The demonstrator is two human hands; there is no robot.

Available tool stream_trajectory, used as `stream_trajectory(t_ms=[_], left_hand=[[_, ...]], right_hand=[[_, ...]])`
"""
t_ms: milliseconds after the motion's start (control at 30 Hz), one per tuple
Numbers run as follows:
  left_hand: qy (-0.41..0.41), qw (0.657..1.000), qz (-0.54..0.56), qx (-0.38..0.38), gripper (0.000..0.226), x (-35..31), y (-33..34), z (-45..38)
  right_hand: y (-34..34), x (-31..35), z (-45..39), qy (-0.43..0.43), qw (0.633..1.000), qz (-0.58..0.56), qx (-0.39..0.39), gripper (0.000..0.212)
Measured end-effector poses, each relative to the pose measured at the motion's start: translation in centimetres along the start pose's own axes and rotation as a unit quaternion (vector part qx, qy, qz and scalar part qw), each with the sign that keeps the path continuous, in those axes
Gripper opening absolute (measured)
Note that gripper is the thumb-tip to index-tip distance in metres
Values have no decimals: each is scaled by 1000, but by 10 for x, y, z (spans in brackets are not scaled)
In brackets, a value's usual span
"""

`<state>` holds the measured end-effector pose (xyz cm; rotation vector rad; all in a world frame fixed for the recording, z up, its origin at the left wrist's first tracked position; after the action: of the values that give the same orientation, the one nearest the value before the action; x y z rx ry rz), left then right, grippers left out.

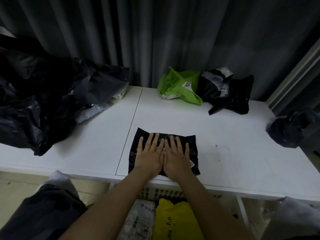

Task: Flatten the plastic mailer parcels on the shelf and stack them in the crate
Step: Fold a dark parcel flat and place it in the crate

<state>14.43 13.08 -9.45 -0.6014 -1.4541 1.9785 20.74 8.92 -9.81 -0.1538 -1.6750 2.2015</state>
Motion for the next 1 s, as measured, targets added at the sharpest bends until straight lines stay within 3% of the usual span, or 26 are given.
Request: stream_trajectory(t_ms=[133, 600, 767, 1000], left_hand=[[2, 998, 48, 38, 56, 3, 8, -8], [-10, 996, 92, 10, 55, 7, 20, -6], [-18, 997, 77, 12, 69, 8, 24, -8], [-18, 996, 78, 27, 59, 7, 25, -9]], right_hand=[[-2, 1, -1, -5, 1000, -14, -9, 77], [11, -12, 1, 18, 999, -48, -19, 82], [12, -14, -1, 18, 998, -48, -24, 79], [16, -14, -2, 23, 999, -39, -11, 81]])
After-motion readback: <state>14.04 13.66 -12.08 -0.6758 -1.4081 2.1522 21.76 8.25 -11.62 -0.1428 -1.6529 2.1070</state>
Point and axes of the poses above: each hand's wrist, its own z-axis away from the middle knuckle, its own y-axis out of the palm, x = y × z, the point moved 10 cm from there along -z, towards the middle knuckle, and after that the axes turned 11 degrees about x, right-handed, at the moved point
